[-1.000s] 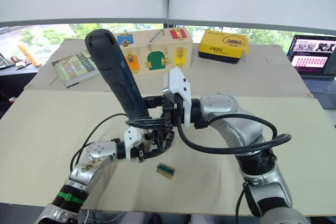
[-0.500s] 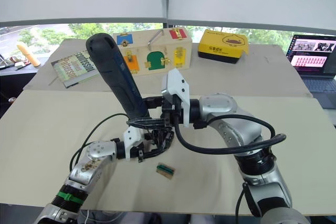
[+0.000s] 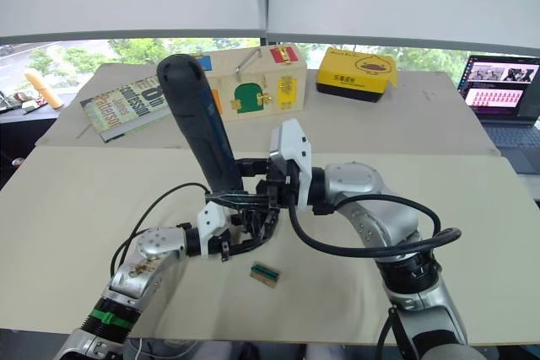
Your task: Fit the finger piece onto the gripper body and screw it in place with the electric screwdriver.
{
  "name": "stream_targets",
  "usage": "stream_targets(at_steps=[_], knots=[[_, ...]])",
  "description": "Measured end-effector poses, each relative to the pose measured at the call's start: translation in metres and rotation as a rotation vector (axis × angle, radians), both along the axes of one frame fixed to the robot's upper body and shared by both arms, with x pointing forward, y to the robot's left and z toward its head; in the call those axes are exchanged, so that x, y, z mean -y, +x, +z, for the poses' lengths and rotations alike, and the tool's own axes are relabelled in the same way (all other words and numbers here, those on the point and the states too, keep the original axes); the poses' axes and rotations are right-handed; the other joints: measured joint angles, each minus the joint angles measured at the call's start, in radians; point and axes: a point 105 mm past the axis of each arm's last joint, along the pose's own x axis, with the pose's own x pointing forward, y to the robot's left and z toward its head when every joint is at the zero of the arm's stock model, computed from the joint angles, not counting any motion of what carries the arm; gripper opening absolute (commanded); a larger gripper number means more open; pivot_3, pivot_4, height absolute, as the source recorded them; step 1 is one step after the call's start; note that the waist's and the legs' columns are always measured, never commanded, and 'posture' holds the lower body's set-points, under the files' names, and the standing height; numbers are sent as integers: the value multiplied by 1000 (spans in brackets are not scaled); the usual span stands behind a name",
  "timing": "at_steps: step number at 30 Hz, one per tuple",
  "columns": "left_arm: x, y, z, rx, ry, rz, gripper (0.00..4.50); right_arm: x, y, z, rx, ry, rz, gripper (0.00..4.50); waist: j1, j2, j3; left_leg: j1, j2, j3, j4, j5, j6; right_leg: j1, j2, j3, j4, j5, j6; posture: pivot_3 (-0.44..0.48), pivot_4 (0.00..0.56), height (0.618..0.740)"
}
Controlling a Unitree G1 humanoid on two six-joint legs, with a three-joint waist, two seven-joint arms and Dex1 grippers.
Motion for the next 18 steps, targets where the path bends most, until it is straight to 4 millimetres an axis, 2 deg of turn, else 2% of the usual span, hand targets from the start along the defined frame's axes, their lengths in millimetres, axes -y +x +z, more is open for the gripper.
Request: stream_targets(at_steps=[18], knots=[[-3,3,1,1,2,11,2274,2,0,-9,-5,48,-46,1922,-1,0,-3,2,0,0,-1,0,0,1,-2,1,0,0,0,0,150,740]])
